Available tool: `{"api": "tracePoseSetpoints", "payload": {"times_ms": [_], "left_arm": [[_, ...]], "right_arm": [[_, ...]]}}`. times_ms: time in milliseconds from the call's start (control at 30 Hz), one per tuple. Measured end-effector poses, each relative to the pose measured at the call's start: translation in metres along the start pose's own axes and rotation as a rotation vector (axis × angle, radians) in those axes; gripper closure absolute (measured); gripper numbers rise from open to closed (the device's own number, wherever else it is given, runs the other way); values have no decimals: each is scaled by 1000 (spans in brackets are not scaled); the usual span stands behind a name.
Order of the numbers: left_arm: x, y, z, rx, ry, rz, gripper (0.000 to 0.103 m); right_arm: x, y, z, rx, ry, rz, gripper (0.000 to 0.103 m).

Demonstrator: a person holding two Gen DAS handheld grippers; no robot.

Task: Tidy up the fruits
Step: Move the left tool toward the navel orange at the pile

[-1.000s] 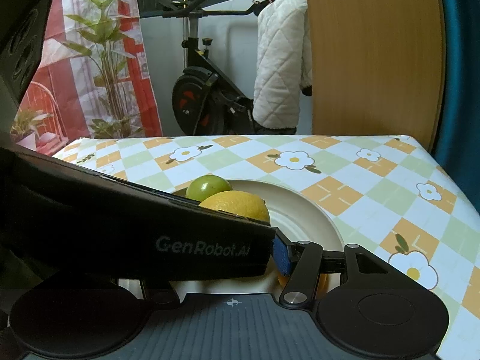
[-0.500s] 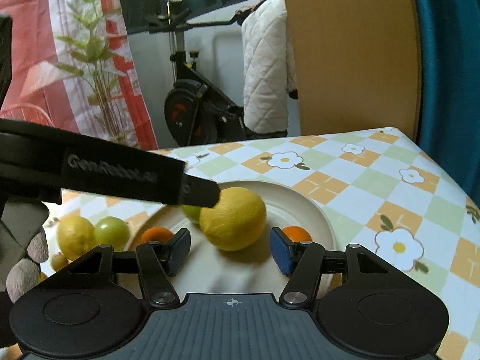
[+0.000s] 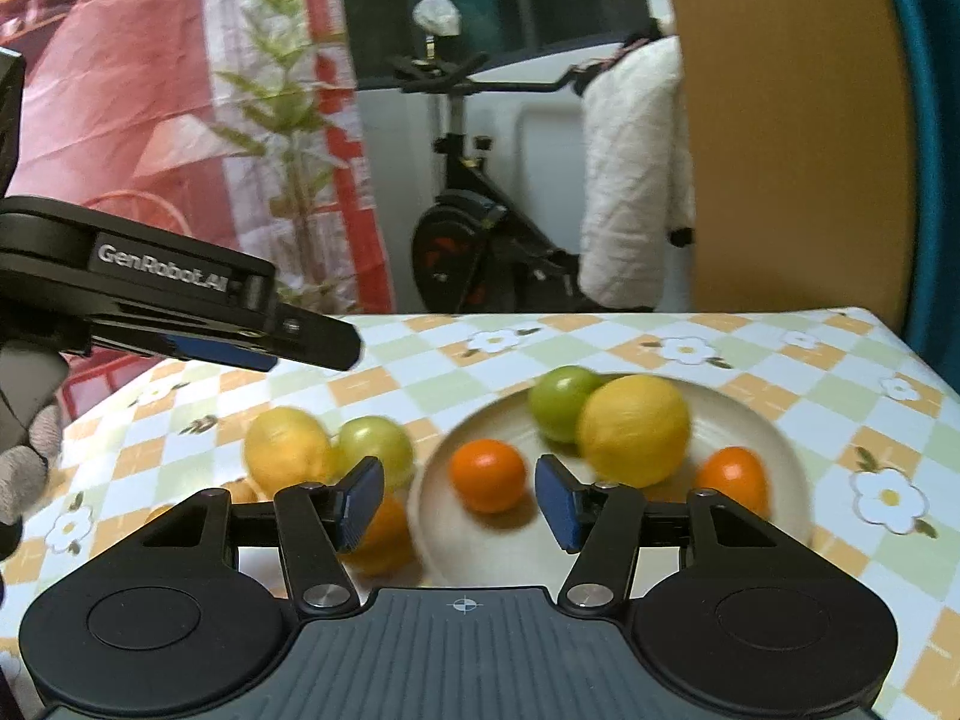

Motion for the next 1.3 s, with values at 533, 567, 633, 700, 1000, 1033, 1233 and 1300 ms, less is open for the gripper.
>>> {"api": "tracePoseSetpoints", "payload": {"times_ms": [533, 567, 633, 700, 1000, 1033, 1233, 1300], "left_arm": [[16, 33, 19, 4, -34, 81, 44], [15, 34, 19, 4, -32, 80, 44], [14, 35, 18, 6, -28, 79, 44], [14, 35, 17, 10, -27, 79, 44], [15, 39, 16, 22, -24, 96, 44], [13, 39, 15, 23, -19, 92, 44], [9, 40, 12, 31, 12, 78, 44], [8, 39, 10, 35, 25, 76, 44]], "right_arm": [[35, 19, -6, 14, -56, 97, 56], [36, 19, -7, 17, -57, 101, 56], [37, 19, -8, 21, -61, 115, 56], [41, 17, -13, 23, -62, 144, 56], [45, 19, -21, 58, -64, 166, 57], [44, 20, -20, 57, -68, 163, 57], [41, 19, -14, 46, -109, 148, 60], [41, 19, -13, 45, -117, 149, 60]]}}
Point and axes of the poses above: each gripper's, at about its wrist camera, not at the fingertips, and z roughly against the way its jaws point, x to its left, y to its underside, the point moved 2 cm from there along -z, roughly the way its jaws point, and after that the axes turned 9 degrees about -z, right-handed, at the moved point
